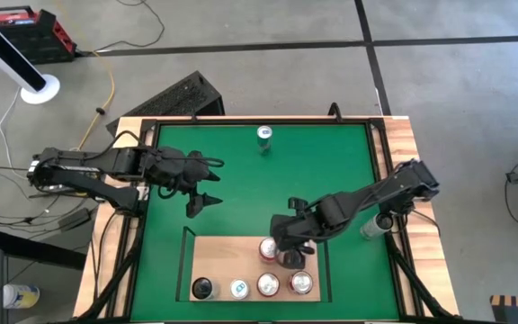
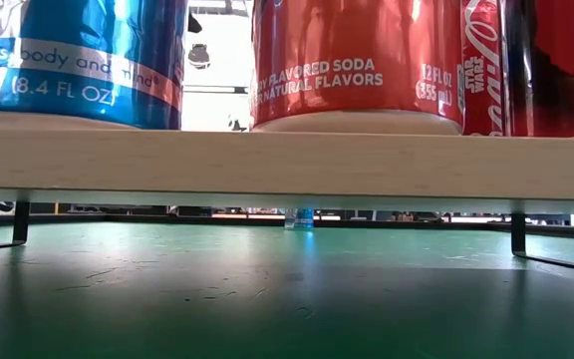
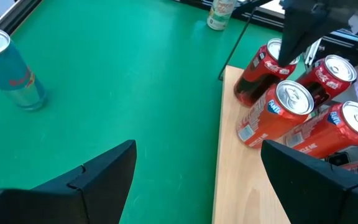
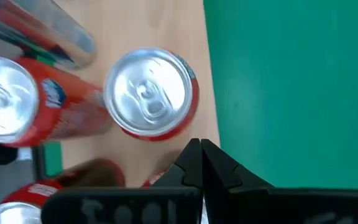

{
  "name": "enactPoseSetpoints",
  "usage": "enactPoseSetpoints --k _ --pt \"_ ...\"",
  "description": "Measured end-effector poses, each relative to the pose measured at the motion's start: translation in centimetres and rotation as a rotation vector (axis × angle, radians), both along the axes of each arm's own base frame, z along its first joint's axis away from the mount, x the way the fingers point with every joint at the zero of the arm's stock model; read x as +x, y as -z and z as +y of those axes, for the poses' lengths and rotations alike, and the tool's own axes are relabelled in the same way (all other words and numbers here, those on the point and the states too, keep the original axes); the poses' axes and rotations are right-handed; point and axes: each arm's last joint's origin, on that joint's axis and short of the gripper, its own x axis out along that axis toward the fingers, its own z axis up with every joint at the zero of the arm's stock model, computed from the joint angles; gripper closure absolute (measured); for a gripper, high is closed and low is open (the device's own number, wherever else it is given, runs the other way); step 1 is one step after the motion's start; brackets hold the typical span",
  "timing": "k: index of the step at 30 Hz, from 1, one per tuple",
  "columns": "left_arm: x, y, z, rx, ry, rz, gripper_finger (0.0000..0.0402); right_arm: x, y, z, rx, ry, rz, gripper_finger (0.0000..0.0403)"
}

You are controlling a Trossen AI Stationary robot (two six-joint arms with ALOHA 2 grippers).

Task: Place canned beverage on shelf
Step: Adjust the orange soda can on the shelf

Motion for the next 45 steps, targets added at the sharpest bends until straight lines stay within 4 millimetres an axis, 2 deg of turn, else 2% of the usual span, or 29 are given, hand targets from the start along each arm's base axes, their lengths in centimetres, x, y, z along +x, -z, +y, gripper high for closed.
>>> enactPoseSetpoints --k 29,45 --pt "-0.02 0.03 -0.01 0.001 0.004 0.004 0.0072 0.37 0.47 -0.17 0.019 0.047 -0.003 0.0383" --pt "-0.03 0.03 -0.03 -0.004 0.009 0.004 0.0072 0.14 0.46 0.54 0.079 0.109 0.002 0.0383"
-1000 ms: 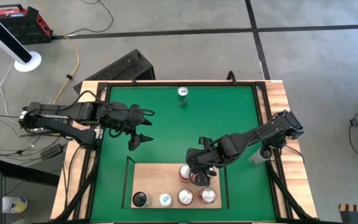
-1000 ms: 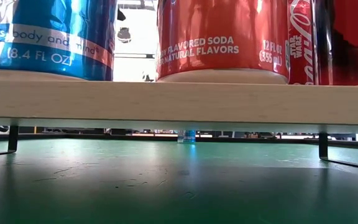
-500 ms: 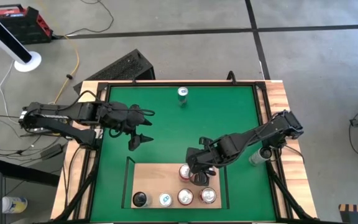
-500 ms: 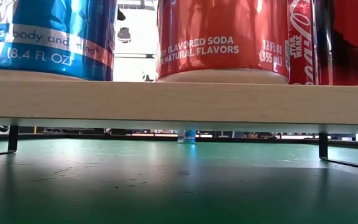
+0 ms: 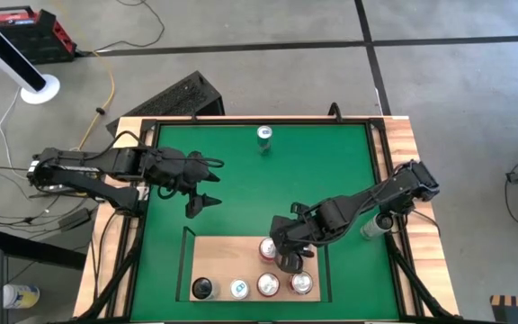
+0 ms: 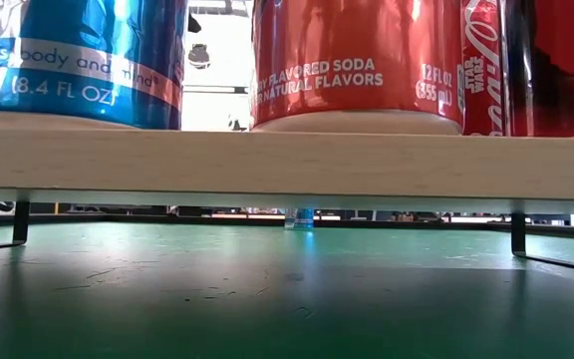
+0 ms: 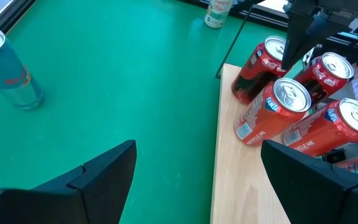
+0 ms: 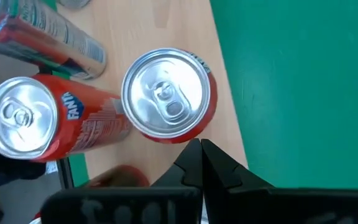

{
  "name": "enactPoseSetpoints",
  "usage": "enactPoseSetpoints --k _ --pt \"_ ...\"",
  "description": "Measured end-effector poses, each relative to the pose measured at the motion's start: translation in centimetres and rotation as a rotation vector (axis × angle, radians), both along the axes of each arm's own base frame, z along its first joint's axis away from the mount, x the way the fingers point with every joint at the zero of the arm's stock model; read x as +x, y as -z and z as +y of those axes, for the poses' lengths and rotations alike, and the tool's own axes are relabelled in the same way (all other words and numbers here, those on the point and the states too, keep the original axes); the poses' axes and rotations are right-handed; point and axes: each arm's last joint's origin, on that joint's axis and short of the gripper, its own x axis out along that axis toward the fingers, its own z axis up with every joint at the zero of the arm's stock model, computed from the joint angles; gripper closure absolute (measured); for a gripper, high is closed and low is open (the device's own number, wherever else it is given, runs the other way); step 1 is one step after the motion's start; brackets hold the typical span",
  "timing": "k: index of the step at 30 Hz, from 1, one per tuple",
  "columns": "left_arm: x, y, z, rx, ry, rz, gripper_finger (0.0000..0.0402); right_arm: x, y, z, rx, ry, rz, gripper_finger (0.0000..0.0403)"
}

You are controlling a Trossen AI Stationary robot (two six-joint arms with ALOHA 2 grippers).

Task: Place canned beverage on shelf
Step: Adjust the orange soda can on the shelf

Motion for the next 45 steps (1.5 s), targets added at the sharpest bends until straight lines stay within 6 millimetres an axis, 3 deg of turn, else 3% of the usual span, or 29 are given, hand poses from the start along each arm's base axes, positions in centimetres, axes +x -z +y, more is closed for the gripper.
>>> enactPoseSetpoints --k 10,16,23,32,36,45 --pt "0.0 0.0 0.0 -0.005 -0.003 0.000 0.0072 0.2 0.1 -0.7 0.027 0.036 0.020 0.0383" --pt "0.0 -0.1 0.0 -0.005 -0.003 -0.008 0.0072 0.7 0.2 -2.9 0.034 -0.007 0.071 0.0383" --pt "0.0 -0.1 0.0 -0.006 -0.004 -0.008 0.0072 1.4 0.2 -5.4 0.046 0.073 0.069 0.0383" --pt "0.0 -0.1 0.0 -0.006 -0.004 -0.006 0.0072 3.0 2.3 -4.4 0.110 0.051 0.102 0.0383" --pt "0.0 0.0 0.0 -0.005 -0.001 -0.005 0.0072 3.3 3.4 -3.9 0.058 0.065 0.122 0.0383" --pt "0.0 -0.1 0.0 0.000 0.014 -0.006 0.0072 3.0 2.7 -3.7 0.100 0.068 0.103 0.0383"
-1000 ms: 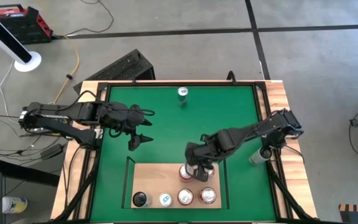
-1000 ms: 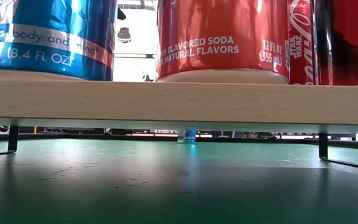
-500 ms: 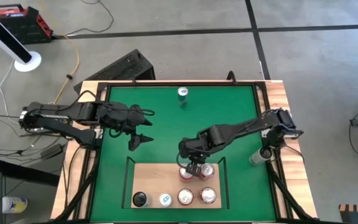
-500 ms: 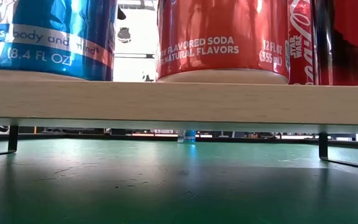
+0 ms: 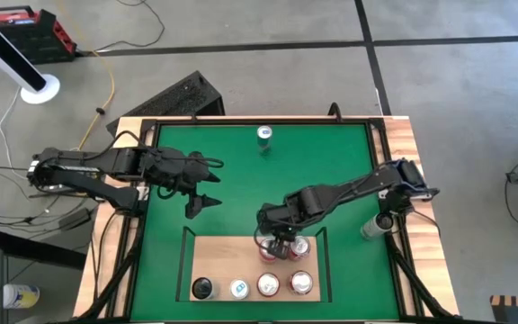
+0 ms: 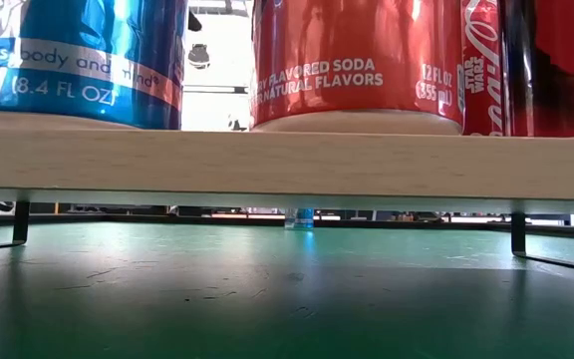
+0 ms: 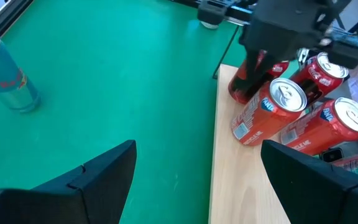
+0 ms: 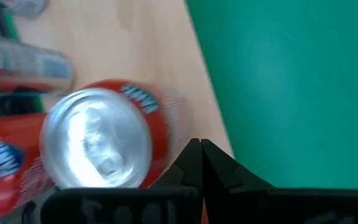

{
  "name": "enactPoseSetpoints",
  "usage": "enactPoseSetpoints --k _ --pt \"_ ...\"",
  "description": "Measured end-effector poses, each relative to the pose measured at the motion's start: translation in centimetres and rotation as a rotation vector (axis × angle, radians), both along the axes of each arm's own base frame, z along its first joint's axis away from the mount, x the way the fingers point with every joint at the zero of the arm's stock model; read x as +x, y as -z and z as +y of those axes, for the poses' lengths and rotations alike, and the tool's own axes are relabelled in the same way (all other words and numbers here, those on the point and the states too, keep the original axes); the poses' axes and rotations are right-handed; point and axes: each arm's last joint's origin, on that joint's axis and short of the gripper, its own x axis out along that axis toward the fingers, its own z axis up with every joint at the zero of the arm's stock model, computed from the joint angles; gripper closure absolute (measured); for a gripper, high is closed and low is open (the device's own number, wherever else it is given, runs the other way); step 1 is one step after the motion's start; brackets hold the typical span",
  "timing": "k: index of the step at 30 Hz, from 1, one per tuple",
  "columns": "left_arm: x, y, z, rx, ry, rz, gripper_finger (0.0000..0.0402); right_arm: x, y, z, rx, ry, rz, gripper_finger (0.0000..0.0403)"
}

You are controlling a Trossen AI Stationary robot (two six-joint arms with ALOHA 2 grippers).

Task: Place canned beverage on shelf
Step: Adjust the orange soda can on the shelf, then put the blue soda can on the shelf aligned with the other blue soda can

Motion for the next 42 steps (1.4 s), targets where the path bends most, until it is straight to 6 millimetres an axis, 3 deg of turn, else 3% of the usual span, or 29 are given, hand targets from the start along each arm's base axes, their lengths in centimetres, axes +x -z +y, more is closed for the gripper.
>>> enactPoseSetpoints --k 23,27,32,42 --pt "0.0 0.0 0.0 -0.012 -0.006 -0.001 0.0072 0.1 -0.2 0.8 0.036 -0.010 -0.031 0.0383" --pt "0.0 0.0 0.0 -0.018 -0.007 -0.001 0.0072 -0.4 -1.0 0.5 -0.004 0.009 -0.059 0.0383" --pt "0.0 0.0 0.0 -0.022 -0.002 -0.001 0.0072 -2.3 -3.5 0.9 -0.044 0.007 -0.124 0.0382" --pt "0.1 -0.1 -0.2 -0.096 -0.017 -0.009 0.0072 -8.7 -8.5 3.9 -0.143 -0.099 -0.319 0.0382"
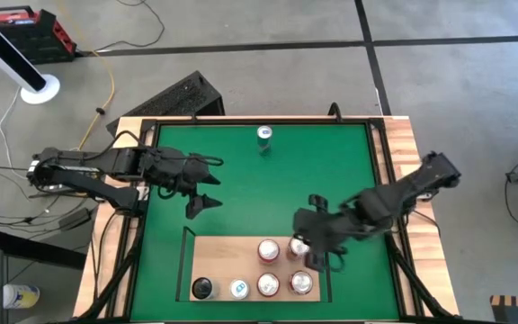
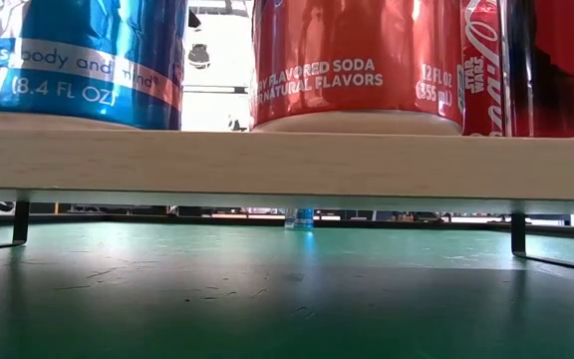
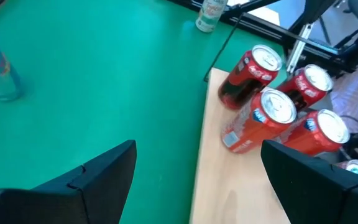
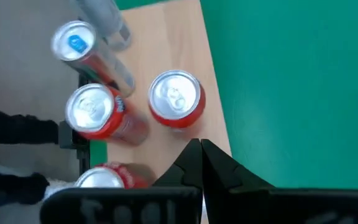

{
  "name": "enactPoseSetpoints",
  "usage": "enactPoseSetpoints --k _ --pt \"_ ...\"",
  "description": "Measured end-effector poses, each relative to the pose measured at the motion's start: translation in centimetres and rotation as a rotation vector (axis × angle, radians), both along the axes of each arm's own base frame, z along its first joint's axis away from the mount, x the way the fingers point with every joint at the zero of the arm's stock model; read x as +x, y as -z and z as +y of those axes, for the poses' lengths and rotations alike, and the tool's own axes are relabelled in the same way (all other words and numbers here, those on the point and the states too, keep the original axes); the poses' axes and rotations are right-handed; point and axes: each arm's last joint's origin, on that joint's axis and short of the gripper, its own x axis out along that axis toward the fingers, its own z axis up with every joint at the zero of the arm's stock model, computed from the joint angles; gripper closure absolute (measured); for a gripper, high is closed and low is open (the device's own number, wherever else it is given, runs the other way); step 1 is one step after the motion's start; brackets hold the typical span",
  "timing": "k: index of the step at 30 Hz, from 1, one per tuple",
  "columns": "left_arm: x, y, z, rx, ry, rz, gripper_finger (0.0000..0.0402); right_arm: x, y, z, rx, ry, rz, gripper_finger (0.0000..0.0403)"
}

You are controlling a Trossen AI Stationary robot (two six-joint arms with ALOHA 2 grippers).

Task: Place canned beverage on shelf
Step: Put the blue soda can on the shelf aligned with the other blue soda can

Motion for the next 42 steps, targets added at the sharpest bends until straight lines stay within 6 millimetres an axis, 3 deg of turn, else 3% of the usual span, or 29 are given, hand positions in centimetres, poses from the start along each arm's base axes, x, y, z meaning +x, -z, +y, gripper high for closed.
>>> enactPoseSetpoints --k 5,9,13,19,24,34,38,42 --pt "0.1 -0.2 -0.7 -0.024 0.019 -0.026 0.0072 -2.8 -0.4 0.3 -0.002 0.036 -0.097 0.0382" --pt "0.2 -0.6 -1.1 -0.026 0.010 -0.066 0.0072 -4.1 0.4 0.2 0.017 0.093 -0.168 0.0382" --pt "0.2 -0.6 -1.0 -0.012 -0.024 -0.075 0.0072 -4.2 1.5 0.0 0.082 0.128 -0.233 0.0382" --pt "0.9 -0.8 0.1 0.100 -0.138 -0.112 0.0072 -2.9 3.0 0.8 0.113 0.140 -0.263 0.0382" --pt "3.4 -0.2 3.9 0.205 -0.183 -0.129 0.0072 -1.8 3.7 1.3 0.123 0.146 -0.273 0.0382" --pt "10.3 4.1 15.0 0.398 -0.205 -0.026 0.0072 -2.3 3.3 2.2 0.236 0.199 -0.291 0.0382" --pt "12.2 6.4 17.2 0.445 -0.307 0.035 0.0072 -2.6 3.4 2.7 0.264 0.211 -0.280 0.0382" --pt "13.6 7.7 18.2 0.459 -0.374 0.080 0.0072 -3.0 3.4 3.2 0.278 0.205 -0.278 0.0382"
